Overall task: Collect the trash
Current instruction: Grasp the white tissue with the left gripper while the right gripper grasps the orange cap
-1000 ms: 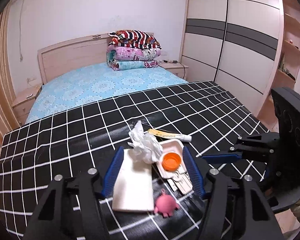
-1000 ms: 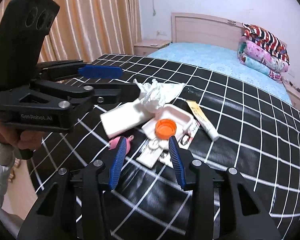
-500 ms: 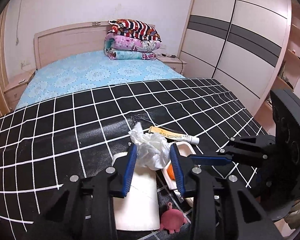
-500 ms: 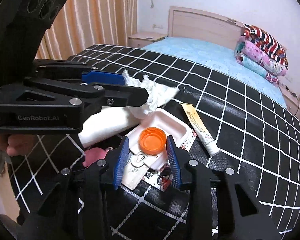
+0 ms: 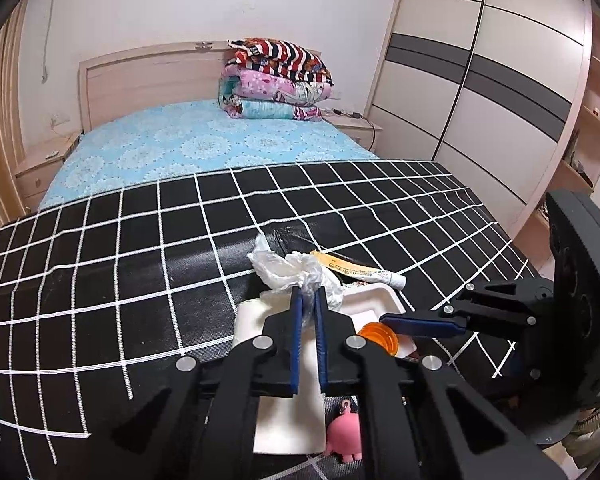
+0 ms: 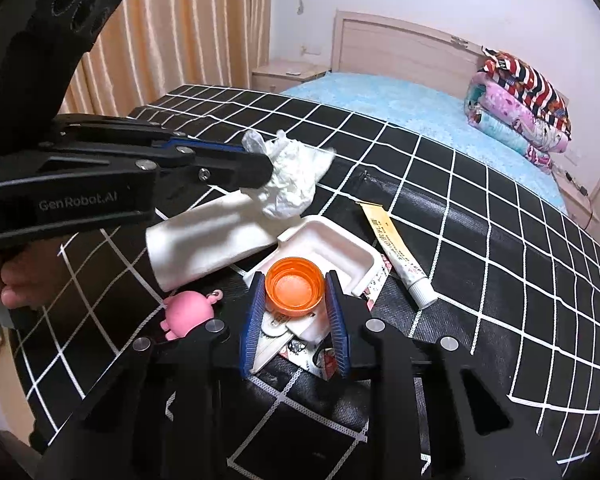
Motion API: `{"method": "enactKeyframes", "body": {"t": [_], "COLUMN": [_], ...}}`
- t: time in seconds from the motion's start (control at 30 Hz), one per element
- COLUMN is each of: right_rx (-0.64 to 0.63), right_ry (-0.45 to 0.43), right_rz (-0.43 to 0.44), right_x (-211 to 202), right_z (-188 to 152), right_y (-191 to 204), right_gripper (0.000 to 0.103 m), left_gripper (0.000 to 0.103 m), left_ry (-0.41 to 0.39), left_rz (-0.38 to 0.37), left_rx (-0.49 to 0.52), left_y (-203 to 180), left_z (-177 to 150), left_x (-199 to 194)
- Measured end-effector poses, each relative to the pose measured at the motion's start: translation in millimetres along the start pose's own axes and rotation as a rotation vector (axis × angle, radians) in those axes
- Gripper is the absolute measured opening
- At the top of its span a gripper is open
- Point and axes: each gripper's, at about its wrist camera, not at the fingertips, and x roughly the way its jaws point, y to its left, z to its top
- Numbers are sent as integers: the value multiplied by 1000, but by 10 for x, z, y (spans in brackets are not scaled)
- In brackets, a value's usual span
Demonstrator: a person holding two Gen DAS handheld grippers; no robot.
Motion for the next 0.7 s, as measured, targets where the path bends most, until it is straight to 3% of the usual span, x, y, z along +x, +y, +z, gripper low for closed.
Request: {"method": "enactKeyframes", "body": {"t": [0.7], "right_rx": [-18], "right_ry": [-98], "right_rz": [-15], "right_x": [-650], "right_z": [-157], "right_y": [240], "right_gripper": [30], "left_gripper": [6], "left_ry": [-87], "left_rz": [21], "left_rx": [62], "left_y": [-460], "left_z": [-105], "left_x": [-746]}}
